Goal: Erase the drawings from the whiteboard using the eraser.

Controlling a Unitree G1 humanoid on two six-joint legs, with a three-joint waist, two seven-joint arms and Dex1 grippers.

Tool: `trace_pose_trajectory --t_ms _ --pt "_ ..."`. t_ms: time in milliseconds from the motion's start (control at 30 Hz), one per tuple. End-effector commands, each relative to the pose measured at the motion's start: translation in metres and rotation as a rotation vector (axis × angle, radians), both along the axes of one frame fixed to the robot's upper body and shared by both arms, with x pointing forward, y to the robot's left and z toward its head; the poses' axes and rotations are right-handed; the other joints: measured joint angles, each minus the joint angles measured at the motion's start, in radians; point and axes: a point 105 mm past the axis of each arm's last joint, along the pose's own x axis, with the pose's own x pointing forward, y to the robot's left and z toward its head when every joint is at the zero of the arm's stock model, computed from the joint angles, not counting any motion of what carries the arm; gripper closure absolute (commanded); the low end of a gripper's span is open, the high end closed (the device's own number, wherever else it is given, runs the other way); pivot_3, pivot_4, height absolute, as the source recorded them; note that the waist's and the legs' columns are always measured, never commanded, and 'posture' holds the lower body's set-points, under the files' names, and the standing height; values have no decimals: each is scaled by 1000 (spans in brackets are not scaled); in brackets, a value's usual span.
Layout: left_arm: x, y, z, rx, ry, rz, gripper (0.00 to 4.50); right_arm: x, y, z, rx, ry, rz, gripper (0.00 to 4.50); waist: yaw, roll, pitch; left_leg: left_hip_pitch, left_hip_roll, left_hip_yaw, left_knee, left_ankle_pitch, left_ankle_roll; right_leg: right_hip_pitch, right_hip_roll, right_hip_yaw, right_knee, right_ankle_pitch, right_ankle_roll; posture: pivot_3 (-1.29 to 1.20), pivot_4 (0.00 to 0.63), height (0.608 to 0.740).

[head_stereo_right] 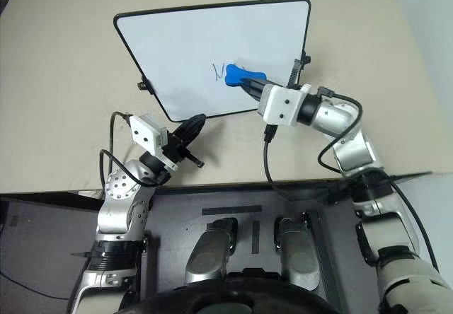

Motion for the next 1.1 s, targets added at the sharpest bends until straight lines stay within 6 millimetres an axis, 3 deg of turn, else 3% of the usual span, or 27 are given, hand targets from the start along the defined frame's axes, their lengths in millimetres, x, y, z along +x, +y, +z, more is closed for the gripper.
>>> trace_pose_trajectory --t_ms 33,200,433,600,733,900,967,1100 --pt "-1 -3 8 -8 -46 0 4500 17 3 0 -15 -88 -18 4465 -2 0 0 1 0 1 0 -1 -1 -1 -1 0 2 1 -2 0 150 740" --pt "-2 -2 9 -11 -51 12 4500 38 3 -15 -46 -116 -64 4465 -2 0 0 1 1 1 0 -1 -1 -4 -2 -4 5 3 -5 0 150 740" --pt "-3 -1 9 -13 -55 23 4500 38 7 -39 -98 -70 -23 4465 -5 0 0 2 1 1 0 -2 -3 -5 -2 -4 5 7 -10 0 150 740" --pt "-3 -1 9 -12 -55 24 4500 44 5 -23 -52 -145 -59 4465 -6 1 1 1 1 1 0 -2 -4 -5 -2 -4 5 9 -10 0 150 740" --pt "-2 -2 9 -11 -56 19 4500 52 0 8 32 -269 -121 4465 -8 1 1 1 1 1 0 -2 -4 -6 -2 -3 5 9 -11 0 150 740" --pt "-1 -3 10 -10 -56 12 4500 55 -3 29 89 -357 -153 4465 -10 1 1 1 1 1 0 -2 -4 -6 -2 -3 5 9 -11 0 150 740" --pt "0 -3 10 -10 -56 9 4500 54 -2 27 81 -355 -145 4465 -11 1 1 1 1 1 0 -3 -6 -6 -2 -3 5 10 -11 0 150 740" --pt "0 -4 10 -10 -56 8 4500 53 2 1 22 -278 -127 4465 -11 1 1 1 1 1 -1 -3 -6 -6 -2 -3 5 10 -11 0 150 740"
